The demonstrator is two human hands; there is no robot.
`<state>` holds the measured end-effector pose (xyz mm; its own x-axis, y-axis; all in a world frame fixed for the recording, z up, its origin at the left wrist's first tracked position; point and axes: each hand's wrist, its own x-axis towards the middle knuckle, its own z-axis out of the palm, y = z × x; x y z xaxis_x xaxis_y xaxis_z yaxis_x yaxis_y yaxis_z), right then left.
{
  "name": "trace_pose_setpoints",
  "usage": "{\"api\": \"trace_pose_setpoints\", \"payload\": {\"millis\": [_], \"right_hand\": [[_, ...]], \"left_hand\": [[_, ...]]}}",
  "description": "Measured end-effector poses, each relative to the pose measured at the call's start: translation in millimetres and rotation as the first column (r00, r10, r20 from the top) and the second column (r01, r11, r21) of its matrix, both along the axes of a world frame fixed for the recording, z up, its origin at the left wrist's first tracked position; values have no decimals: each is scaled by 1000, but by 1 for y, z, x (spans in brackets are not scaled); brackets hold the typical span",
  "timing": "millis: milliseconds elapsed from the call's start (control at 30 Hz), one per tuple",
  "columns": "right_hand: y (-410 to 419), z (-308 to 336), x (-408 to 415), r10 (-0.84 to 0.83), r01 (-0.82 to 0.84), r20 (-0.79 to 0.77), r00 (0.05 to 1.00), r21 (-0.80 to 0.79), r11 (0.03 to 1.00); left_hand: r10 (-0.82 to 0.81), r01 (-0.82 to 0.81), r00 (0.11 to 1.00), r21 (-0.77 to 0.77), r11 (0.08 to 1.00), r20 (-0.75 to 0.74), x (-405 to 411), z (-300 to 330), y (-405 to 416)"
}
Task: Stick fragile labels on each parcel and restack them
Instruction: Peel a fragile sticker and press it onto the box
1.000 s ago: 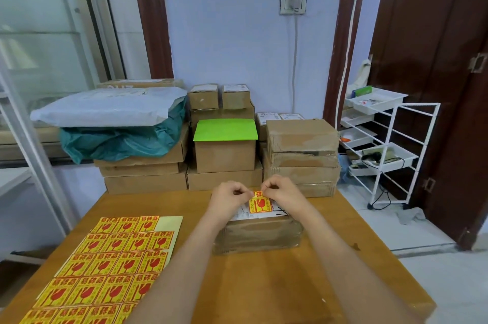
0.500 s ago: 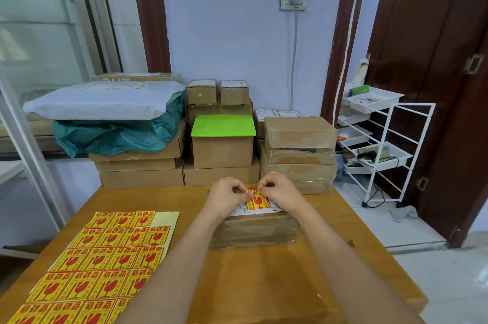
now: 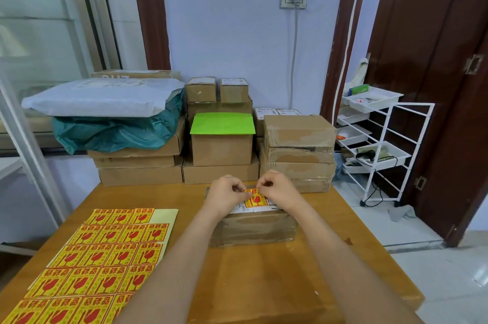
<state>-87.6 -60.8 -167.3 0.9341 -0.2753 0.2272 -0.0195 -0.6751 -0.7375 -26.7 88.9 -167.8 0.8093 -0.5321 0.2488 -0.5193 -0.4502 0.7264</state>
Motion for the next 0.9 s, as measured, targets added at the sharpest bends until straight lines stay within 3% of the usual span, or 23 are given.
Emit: {"api": "trace_pose_setpoints", "payload": {"millis": [433,633,900], "right_hand": [[3,-2,-2,-6,6,8,1000,-67,998],[5,0,-4,-49,41,-29,998,-221,974],[5,0,1,-35,12,-79,996,-277,961]], "left_hand": [[-10,5,996,58,998,85,-2,-1,-2],[-18,11,994,60,998,106,-1,-2,-3],[-25,18,992,57,998,120,1,-4,-3]]}}
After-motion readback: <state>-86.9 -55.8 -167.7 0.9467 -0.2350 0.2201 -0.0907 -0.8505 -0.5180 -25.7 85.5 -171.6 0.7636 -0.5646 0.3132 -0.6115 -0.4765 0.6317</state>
